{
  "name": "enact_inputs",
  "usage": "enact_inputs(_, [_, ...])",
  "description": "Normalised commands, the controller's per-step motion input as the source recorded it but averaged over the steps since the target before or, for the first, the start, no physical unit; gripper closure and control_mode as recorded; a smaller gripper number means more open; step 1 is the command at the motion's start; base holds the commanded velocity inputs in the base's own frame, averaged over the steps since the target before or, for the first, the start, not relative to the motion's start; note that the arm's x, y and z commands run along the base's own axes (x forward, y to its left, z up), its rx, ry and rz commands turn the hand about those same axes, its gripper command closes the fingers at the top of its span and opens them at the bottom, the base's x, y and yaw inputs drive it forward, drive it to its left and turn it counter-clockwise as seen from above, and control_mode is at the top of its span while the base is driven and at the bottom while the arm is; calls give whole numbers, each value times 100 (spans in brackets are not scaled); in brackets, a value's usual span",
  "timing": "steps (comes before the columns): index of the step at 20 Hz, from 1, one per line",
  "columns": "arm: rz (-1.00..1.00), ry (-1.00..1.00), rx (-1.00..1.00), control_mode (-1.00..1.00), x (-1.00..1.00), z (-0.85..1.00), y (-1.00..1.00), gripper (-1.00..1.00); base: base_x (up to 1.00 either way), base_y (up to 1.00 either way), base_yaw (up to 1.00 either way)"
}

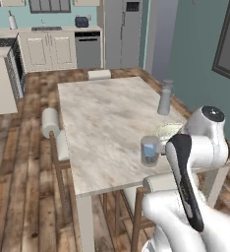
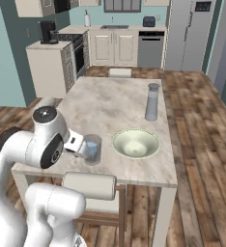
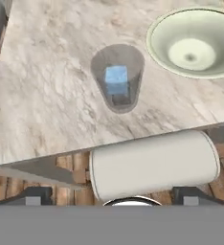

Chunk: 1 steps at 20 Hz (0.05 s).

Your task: There are two ice cubes in the ice bowl. Place both ice cubes in the glass cup.

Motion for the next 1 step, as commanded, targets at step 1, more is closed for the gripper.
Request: enact_inputs(1, [0,0,0,-100,0,0,0,-100,0,0,0])
